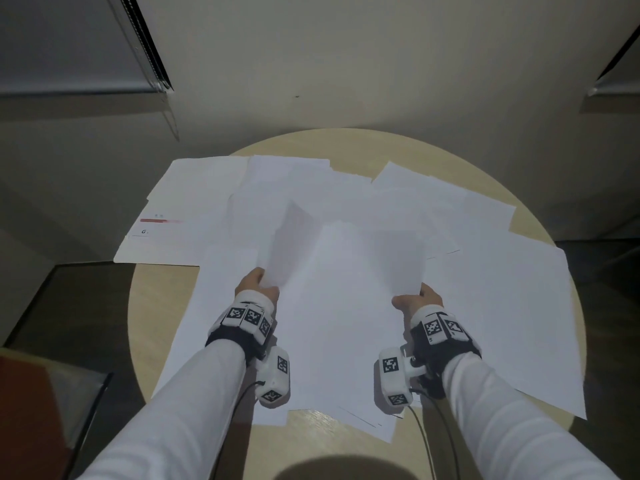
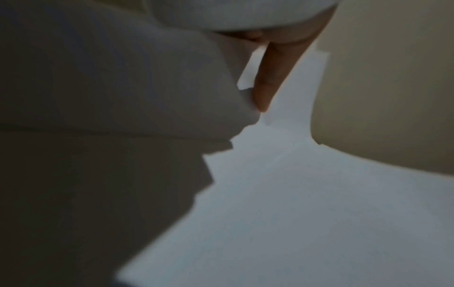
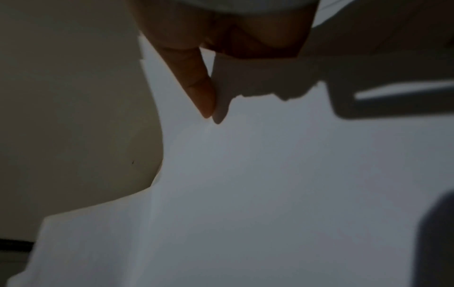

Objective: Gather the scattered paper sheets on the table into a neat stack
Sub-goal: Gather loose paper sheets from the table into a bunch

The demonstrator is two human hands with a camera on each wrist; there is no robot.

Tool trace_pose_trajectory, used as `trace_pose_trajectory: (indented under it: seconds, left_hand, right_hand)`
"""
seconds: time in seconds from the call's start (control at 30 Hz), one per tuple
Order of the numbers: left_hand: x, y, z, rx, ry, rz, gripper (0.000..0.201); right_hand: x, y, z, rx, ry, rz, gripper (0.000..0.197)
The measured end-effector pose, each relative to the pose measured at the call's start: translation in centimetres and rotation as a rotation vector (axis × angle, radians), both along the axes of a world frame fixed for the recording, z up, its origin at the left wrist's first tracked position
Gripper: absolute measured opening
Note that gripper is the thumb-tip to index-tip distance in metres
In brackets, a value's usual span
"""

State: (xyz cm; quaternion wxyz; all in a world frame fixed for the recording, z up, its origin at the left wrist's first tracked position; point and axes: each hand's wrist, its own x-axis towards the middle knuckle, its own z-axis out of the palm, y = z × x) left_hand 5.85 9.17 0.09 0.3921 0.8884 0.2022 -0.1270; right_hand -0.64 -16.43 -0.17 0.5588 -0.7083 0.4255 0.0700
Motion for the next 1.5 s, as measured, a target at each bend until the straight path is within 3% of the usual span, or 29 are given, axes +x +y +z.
trace_pose_trajectory:
  seconds: [0.1, 0.23, 0.3, 0.37, 0.4, 0.53, 0.6, 0.67, 0.77, 0.9, 0.97, 1.07, 1.1, 1.2, 1.3, 1.4, 1.5]
  left_hand:
    - [-0.2, -0.3, 0.7, -0.048, -0.062, -0.015, 0.030]
    - [0.4, 0.2, 1.2, -0.261, -0.053, 0.110, 0.024]
    - [0.6, 0.3, 2.1, -0.333, -0.037, 0.192, 0.002]
    - [0.9, 0.4, 2.4, -0.395, -0.055, 0.182, 0.027]
    - [0.8, 0.2, 2.7, -0.426, -0.058, 0.169, 0.029]
    - [0.8, 0.4, 3.1, -0.454, -0.021, 0.139, 0.018]
    - [1.1, 0.5, 3.0, -0.436, -0.011, 0.129, 0.004]
    - [1.3, 0.7, 2.7, -0.435, -0.070, 0.139, 0.021]
    - [0.9, 0.7, 2.7, -0.382, -0.168, 0.124, 0.009]
    - [0.4, 0.7, 2.6, -0.226, -0.151, 0.117, 0.059]
    - [0.0, 0.5, 2.7, -0.185, -0.166, 0.162, 0.051]
    - [-0.7, -0.2, 2.3, -0.174, -0.241, 0.151, 0.053]
    - [-0.8, -0.4, 2.3, -0.208, -0.263, 0.156, 0.057]
    - [-0.5, -0.3, 1.8, -0.273, -0.316, 0.095, 0.074]
    - [0.0, -0.5, 2.4, -0.517, -0.237, 0.004, 0.088]
    - [1.8, -0.7, 4.3, -0.663, -0.111, -0.102, 0.076]
    - [3.8, -0.7, 6.9, -0.576, -0.272, -0.159, 0.044]
  right_hand:
    - [0.0, -0.7, 0.6, 0.040, 0.106, -0.013, 0.014]
    - [-0.1, -0.9, 0.8, 0.036, 0.154, 0.014, 0.017]
    - [0.0, -0.6, 1.3, 0.027, 0.167, 0.057, 0.013]
    - [0.5, -0.4, 1.5, -0.012, 0.166, 0.106, 0.019]
    - [0.7, -0.3, 1.7, -0.026, 0.163, 0.128, 0.024]
    - [0.5, 1.1, 2.3, 0.071, 0.005, 0.163, 0.020]
    - [0.5, 1.8, 2.5, 0.130, -0.077, 0.150, 0.016]
    - [0.9, 2.3, 2.7, 0.162, -0.078, 0.138, 0.012]
    - [1.1, 2.3, 2.2, 0.330, -0.171, 0.011, 0.020]
    - [0.1, 2.2, 0.5, 0.129, -0.195, 0.016, 0.012]
    - [0.1, 2.0, 0.2, 0.029, -0.209, 0.051, 0.006]
    - [-0.2, 1.5, 0.1, -0.027, -0.252, 0.090, 0.026]
    - [-0.2, 1.4, 0.3, -0.016, -0.280, 0.098, 0.024]
    - [-0.2, 1.7, 1.5, 0.184, -0.397, 0.041, 0.006]
    - [1.2, 1.2, 2.7, 0.520, -0.532, -0.025, 0.018]
    - [2.7, 0.6, 5.3, 0.588, -0.665, 0.045, 0.019]
    - [4.3, 0.3, 8.6, 0.505, -0.805, 0.112, 0.025]
